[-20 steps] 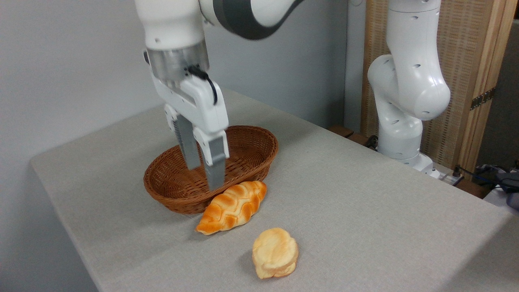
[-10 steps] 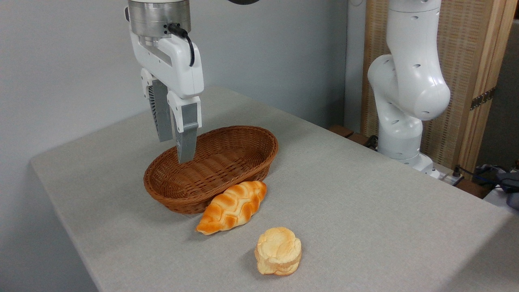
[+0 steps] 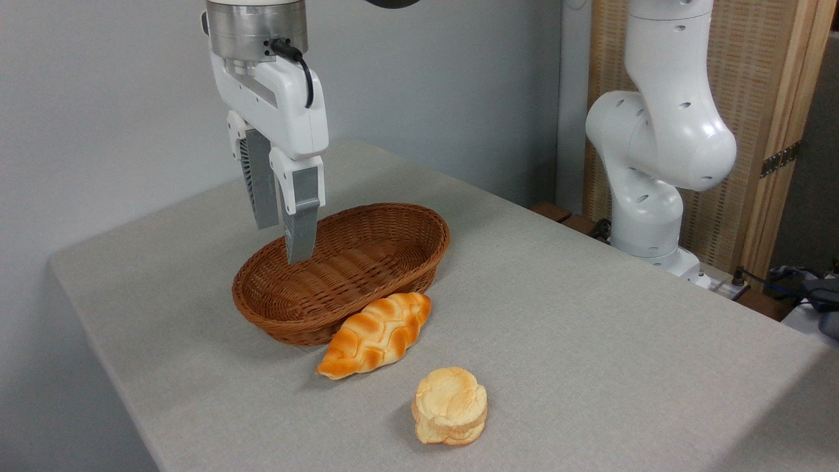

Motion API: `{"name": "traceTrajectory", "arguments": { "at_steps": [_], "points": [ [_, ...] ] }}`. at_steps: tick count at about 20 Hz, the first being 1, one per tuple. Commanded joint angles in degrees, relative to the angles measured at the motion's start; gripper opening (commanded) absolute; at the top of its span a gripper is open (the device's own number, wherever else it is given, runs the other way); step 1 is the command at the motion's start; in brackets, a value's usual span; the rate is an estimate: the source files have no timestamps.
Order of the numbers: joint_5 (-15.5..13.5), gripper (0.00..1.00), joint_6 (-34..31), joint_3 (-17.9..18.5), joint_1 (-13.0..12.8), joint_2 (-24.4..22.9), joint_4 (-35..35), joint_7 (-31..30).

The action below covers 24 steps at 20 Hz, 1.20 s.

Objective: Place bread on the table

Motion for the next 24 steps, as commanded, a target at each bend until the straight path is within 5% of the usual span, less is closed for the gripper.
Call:
{"name": "traceTrajectory", "arguments": {
  "at_steps": [1, 24],
  "points": [
    [-0.8, 1.00, -1.4, -1.2, 1.5, 0.0, 0.7, -0.4],
    [-0.4, 1.00, -4.6, -1.8, 1.5, -0.1, 0.7, -0.8]
  ]
}}
